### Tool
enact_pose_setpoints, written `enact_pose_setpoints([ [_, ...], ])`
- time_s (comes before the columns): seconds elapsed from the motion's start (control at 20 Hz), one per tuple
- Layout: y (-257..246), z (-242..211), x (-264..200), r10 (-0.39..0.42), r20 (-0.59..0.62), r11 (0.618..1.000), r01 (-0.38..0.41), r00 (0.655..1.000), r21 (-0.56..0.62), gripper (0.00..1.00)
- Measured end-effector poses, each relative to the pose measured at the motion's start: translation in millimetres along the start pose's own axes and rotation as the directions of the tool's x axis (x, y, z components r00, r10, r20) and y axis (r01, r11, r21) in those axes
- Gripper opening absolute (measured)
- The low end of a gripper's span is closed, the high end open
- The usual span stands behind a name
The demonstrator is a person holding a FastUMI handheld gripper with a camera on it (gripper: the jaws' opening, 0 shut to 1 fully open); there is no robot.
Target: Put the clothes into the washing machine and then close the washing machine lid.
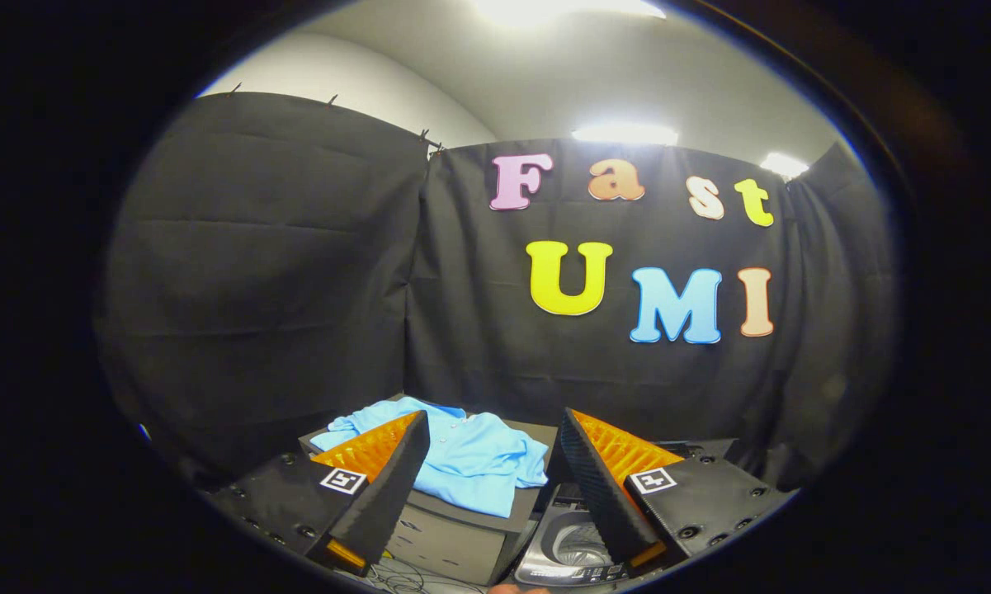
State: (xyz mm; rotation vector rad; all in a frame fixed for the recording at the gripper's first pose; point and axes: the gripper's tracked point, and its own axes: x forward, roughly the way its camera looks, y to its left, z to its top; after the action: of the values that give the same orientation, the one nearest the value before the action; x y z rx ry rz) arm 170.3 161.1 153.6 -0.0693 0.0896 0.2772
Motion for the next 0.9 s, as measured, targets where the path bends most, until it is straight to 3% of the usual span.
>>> enact_pose_setpoints([
  [0.5,59.6,-33.4,99.1,0.08,-0.115,0.996,-0.083,0.99,-0.022,1.0],
  [0.9,81.9,-73.3,162.4,0.098,-0.217,0.995,-0.099,0.971,0.005,1.0],
])
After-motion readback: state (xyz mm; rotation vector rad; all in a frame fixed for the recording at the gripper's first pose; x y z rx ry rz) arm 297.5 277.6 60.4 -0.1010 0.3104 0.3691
